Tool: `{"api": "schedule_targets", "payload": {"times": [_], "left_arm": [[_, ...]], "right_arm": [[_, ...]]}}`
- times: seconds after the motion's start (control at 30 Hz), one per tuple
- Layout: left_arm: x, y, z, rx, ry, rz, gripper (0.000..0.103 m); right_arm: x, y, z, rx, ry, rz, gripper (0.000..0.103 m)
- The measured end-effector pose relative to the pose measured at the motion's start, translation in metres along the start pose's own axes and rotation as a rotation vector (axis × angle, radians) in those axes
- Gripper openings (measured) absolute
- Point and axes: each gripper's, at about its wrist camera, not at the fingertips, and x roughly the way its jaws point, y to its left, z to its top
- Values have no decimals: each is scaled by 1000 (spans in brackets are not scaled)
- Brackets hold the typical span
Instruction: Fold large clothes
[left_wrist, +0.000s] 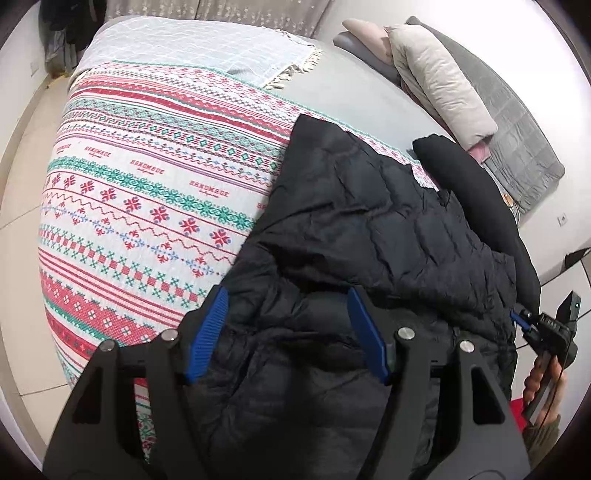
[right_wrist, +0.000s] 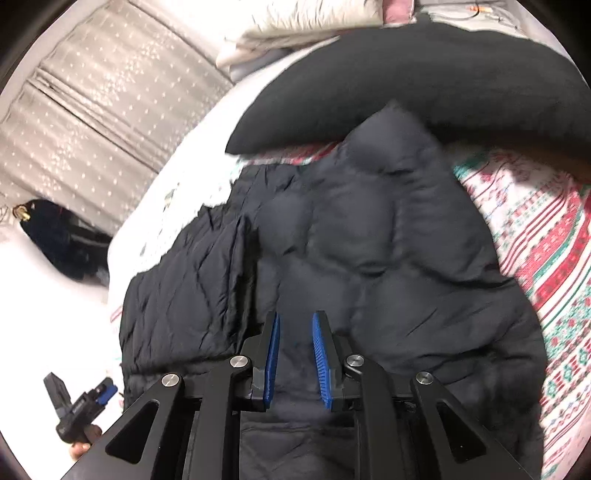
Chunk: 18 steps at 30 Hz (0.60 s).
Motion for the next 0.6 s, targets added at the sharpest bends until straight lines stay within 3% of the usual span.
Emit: {"api": "schedule_targets", "payload": {"times": [0.07, 0.2, 0.37, 0.4, 0.43, 0.6], "left_arm": [[0, -4, -1, 9, 1, -6, 68], [-1, -11, -5, 15, 0, -18, 68], [0, -14, -8, 60, 2, 8, 68], [0, -13, -8, 62, 3, 8, 68], [0, -11, -8, 64, 5, 10, 68], [-1, -3, -5, 68, 8, 28, 68]], "right_arm": [[3, 7, 1, -34, -19, 20, 20], [27, 48, -3, -106, 36, 102, 23], [67, 69, -7, -140, 69, -27, 30], [76, 69, -12, -144, 91, -34, 26], [82, 70, -16, -149, 107, -33, 11], [75, 77, -31, -166, 172, -29, 9]]}}
